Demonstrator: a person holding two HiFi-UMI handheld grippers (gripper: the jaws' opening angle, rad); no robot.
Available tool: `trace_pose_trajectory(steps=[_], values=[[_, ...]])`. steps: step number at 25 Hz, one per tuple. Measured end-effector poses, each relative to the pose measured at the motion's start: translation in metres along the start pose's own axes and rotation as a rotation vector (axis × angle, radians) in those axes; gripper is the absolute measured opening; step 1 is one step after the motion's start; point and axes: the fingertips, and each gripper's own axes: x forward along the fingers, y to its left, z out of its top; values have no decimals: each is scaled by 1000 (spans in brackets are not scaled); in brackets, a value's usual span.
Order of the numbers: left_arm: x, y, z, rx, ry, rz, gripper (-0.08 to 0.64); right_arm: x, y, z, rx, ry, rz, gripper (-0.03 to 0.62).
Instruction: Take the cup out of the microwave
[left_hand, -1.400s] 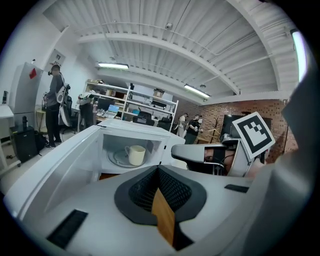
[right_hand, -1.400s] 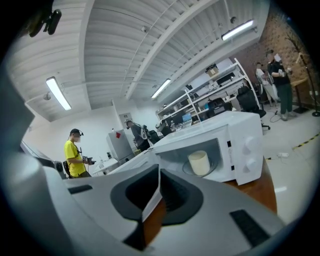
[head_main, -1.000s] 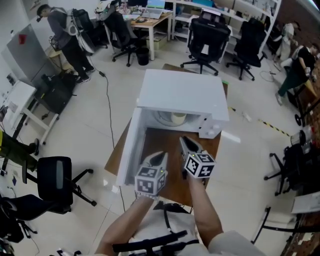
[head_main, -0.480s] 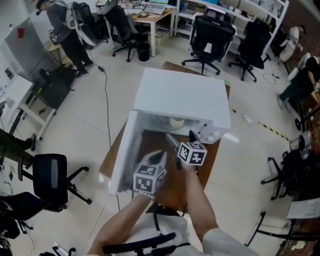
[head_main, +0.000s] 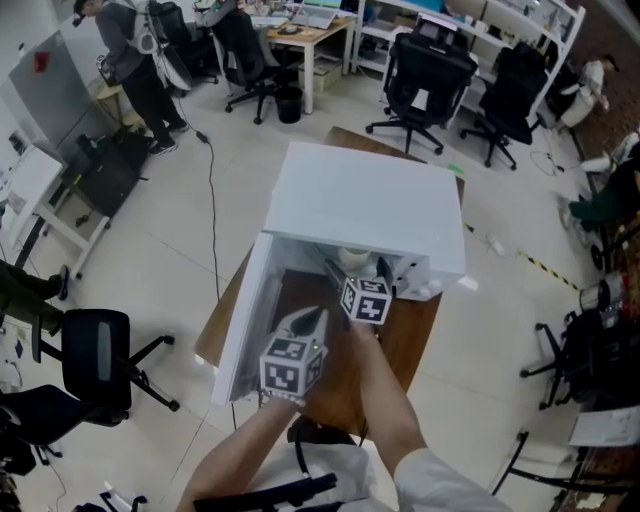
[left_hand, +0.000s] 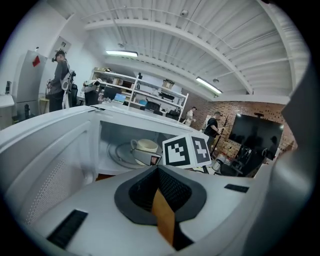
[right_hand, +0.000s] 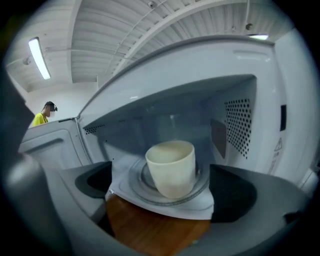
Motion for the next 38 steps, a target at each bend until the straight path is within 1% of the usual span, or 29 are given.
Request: trace_pose_trajectory(steps=[4, 7, 12, 16, 20, 24, 25, 28, 33, 38], values=[[12, 15, 1, 0, -3, 36, -6, 16, -10, 3, -9, 3, -32, 634], [18, 23, 4, -12, -3, 54, -6, 27, -13, 5, -25, -4, -37, 634], [31, 28, 3, -17, 19, 65, -6, 42, -13, 11, -35, -11, -47, 634], [32, 28, 1, -45, 26, 64, -6, 55, -16, 9, -55, 4, -65, 633], [30, 28, -5, -76, 27, 58, -6, 64, -19, 13, -77, -10, -70, 632], [29, 34, -12, -99, 34, 66, -6, 70, -24, 4, -76, 0, -71, 631], [29, 35, -12, -103, 32, 67, -6, 71, -23, 3, -81, -2, -65, 612], [28, 37, -9, -109, 26, 68, -6, 75, -21, 6, -93, -11, -51, 600], [27, 38, -7, -113, 21, 68, -6, 74, -19, 8, -123, -14, -62, 554], [23, 37, -9, -119, 24, 68, -6, 71, -24, 6, -151, 3, -83, 511]])
